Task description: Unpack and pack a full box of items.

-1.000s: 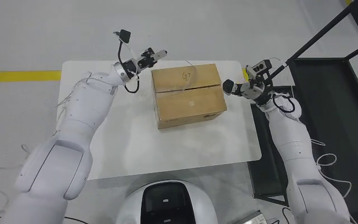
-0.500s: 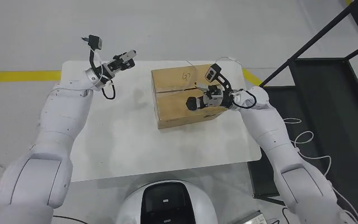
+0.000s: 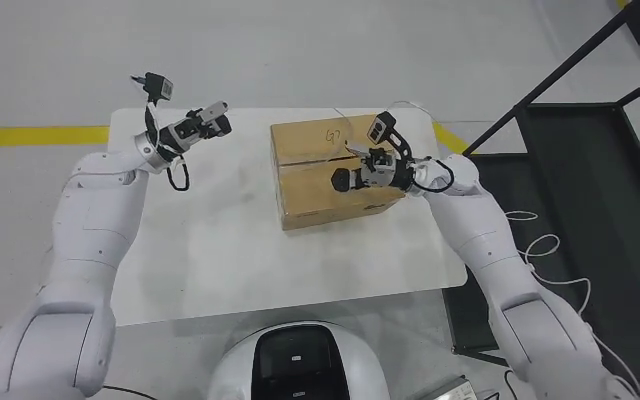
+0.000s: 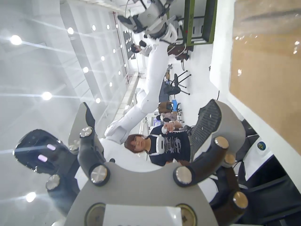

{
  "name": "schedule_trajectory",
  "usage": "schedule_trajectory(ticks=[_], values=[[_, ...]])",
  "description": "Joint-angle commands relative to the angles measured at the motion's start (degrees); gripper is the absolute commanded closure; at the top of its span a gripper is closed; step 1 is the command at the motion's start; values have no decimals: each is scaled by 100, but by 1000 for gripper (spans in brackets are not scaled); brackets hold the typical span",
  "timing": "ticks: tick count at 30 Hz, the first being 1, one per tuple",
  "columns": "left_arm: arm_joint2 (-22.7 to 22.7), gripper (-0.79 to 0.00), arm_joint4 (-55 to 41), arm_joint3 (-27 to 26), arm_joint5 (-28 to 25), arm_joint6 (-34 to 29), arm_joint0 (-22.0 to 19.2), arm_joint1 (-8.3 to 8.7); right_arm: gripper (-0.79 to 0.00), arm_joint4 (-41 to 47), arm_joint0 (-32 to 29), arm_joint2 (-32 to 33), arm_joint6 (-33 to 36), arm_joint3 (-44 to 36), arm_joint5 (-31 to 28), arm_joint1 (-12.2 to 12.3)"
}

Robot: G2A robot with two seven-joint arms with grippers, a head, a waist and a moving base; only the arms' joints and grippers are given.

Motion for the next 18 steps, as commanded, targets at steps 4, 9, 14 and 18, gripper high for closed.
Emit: schedule_trajectory(ticks=[4,9,14,18], values=[[-222,-785,-93,-172,252,-248,189,184,-785,-306,470,-584,-776,109,-24,-226],[-410,-785,-293,-85,444,-406,199,272,-785,-538,958,-1285,-995,533,-31,-526],[-410,-785,-293,-85,444,-406,199,272,-785,-549,1274,-1701,-1199,1097,-390,-805],[-410,-785,-293,-85,444,-406,199,272,-785,-527,1442,-1913,-1301,1397,-695,-997]])
